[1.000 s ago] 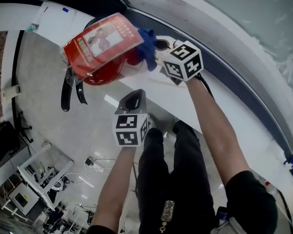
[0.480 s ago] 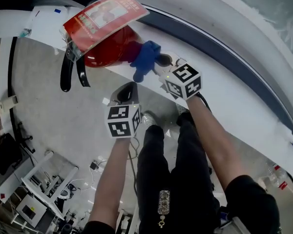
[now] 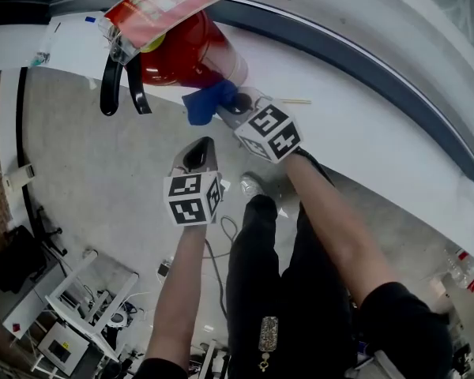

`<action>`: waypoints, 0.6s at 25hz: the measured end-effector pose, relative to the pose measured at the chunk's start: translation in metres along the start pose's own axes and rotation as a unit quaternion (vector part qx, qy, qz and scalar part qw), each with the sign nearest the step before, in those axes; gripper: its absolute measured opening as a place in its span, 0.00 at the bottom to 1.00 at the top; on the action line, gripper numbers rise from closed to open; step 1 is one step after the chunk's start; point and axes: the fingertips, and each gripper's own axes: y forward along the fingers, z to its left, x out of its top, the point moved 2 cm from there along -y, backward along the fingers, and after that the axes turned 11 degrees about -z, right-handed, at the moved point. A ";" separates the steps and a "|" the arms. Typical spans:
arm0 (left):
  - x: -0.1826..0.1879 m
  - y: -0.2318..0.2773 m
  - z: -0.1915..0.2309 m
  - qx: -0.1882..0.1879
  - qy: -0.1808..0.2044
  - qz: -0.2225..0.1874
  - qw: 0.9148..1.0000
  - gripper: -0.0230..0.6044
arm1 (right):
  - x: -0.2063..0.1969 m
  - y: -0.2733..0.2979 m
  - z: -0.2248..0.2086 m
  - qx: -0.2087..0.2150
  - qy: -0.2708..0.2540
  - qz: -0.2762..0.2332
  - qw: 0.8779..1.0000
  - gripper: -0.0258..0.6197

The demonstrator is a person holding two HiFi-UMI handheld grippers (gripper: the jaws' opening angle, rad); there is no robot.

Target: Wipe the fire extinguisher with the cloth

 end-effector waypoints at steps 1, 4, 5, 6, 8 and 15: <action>0.000 -0.001 -0.001 -0.001 0.001 0.000 1.000 0.05 | -0.001 -0.001 -0.002 -0.006 0.005 -0.001 1.000 0.08; -0.001 0.001 -0.004 0.000 0.000 0.000 1.000 0.05 | -0.003 -0.014 -0.017 -0.034 0.018 -0.004 0.999 0.08; 0.000 0.002 -0.006 0.001 -0.002 0.001 1.000 0.05 | -0.002 -0.020 -0.024 -0.043 0.021 -0.006 0.999 0.08; 0.001 0.005 -0.009 0.001 -0.004 0.001 1.000 0.05 | 0.000 -0.024 -0.031 -0.050 0.022 -0.008 0.998 0.08; 0.004 0.010 -0.018 -0.001 -0.008 -0.001 1.000 0.05 | 0.007 -0.031 -0.046 -0.057 0.019 -0.010 0.998 0.08; 0.022 0.035 -0.051 -0.010 -0.013 -0.005 1.000 0.05 | 0.029 -0.035 -0.089 -0.047 0.007 0.000 0.999 0.08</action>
